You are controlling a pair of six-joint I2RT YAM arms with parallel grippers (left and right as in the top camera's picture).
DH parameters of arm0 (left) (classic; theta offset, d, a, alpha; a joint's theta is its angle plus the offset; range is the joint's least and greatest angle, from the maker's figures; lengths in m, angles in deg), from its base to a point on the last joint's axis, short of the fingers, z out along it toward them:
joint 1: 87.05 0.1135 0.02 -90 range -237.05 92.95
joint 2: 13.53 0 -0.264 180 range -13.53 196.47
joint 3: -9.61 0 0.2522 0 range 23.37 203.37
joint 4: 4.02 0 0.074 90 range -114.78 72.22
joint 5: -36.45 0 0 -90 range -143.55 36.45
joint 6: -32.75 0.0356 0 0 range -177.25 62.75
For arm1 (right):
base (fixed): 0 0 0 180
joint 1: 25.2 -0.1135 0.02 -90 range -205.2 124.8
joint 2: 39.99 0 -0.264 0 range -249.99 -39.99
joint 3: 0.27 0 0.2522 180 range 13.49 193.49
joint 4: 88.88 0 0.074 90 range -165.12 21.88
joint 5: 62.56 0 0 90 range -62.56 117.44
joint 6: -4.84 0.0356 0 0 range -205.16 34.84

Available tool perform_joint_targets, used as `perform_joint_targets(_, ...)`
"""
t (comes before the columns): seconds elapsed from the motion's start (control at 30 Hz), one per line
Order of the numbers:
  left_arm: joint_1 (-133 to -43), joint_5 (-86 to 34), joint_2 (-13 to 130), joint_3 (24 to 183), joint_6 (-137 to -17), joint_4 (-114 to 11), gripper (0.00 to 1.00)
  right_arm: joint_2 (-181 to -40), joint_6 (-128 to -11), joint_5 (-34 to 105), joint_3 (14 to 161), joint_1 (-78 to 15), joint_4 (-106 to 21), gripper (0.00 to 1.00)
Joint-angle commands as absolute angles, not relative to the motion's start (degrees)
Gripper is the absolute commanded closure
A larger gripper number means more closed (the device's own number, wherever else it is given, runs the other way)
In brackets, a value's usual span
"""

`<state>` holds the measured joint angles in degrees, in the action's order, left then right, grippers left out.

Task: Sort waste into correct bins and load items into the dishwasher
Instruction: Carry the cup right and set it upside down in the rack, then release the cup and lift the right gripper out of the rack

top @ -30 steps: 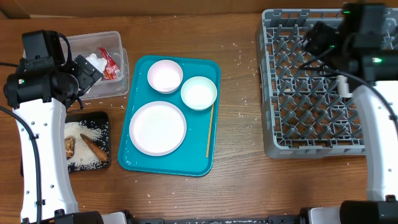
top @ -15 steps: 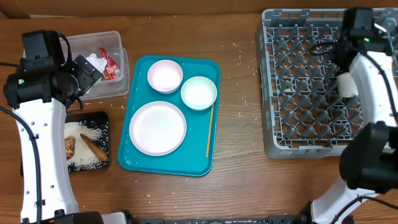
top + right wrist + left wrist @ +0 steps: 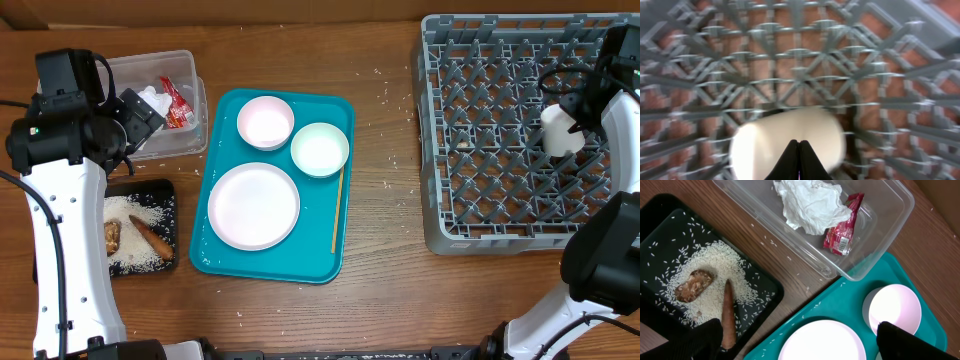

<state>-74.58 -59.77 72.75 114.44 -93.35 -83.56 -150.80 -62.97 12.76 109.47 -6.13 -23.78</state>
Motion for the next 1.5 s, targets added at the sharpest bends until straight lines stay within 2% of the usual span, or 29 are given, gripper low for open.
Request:
perform_joint_targets(0.0, -74.71, -59.71, 72.73, 114.55, -94.11, -83.54, 0.0, -149.62, -67.27, 23.74, 109.89, -7.24, -26.41, 0.96)
perform_joint_targets(0.37, -74.71, -59.71, 72.73, 114.55, -94.11, -83.54, 0.0, -152.04, -69.09, 25.94, 109.86, -7.83, -25.4, 0.96)
perform_joint_targets(0.93, -74.69, -59.71, 72.73, 114.55, -94.11, -83.54, 0.0, -152.17, -63.51, 6.34, 111.83, -7.77, -17.31, 0.96)
perform_joint_targets(1.27, -74.71, -59.71, 72.73, 114.55, -94.11, -83.54, 0.0, -146.34, -59.12, 6.56, 123.72, -8.84, -7.11, 0.96)
perform_joint_targets(1.47, -74.71, -59.71, 72.73, 114.55, -94.11, -83.54, 0.0, -146.32, -63.06, 12.65, 124.01, -9.17, -10.17, 0.96)
